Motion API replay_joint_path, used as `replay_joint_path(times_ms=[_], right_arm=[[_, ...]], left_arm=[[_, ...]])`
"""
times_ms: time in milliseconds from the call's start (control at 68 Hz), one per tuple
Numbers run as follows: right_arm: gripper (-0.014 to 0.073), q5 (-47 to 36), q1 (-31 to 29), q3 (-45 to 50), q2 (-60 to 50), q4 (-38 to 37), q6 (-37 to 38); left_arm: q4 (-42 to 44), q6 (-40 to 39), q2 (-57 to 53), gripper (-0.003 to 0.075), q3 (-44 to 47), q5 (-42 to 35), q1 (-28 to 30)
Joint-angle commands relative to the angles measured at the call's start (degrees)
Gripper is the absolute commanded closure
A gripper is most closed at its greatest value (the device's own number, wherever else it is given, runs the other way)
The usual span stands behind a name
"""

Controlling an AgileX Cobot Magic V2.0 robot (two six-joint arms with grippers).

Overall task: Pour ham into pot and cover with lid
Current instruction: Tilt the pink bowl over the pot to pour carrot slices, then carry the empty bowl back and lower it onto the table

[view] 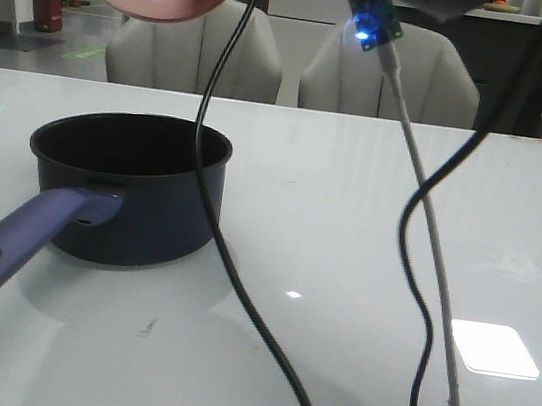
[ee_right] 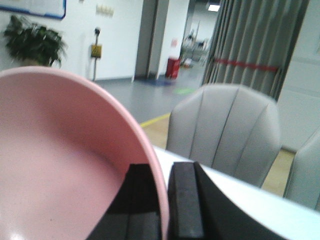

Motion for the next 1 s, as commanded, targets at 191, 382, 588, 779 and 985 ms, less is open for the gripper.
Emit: replay_joint_path(times_ms=[191, 382, 588, 779, 985], right_arm=[[0.0459, 21.7, -3.3, -1.4, -12.3, 2.6, 0.3], [0.0459, 37.8, -10.7, -1.4, -16.4, 3.6, 0.3], [0.0459, 50.6, -19.9, -1.4, -17.5, 5.5, 0.3], [0.0459, 59.3, -28.8, -1.4, -17.2, 6.5, 0.4], [0.0459, 64.5, -34.9, -1.4, -13.1, 7.5, 0.5]], left_arm=[[0.0, -0.2, 0.4, 0.0082, -1.6, -4.5, -0.4], [0.0, -0.2, 0.4, 0.0082, -1.6, -4.5, -0.4], [0.0, -0.2, 0.4, 0.0082, -1.6, -4.5, -0.4], [0.0, -0.2, 0.4, 0.0082, -1.6, -4.5, -0.4], [0.0, -0.2, 0.4, 0.0082, -1.6, -4.5, -0.4]])
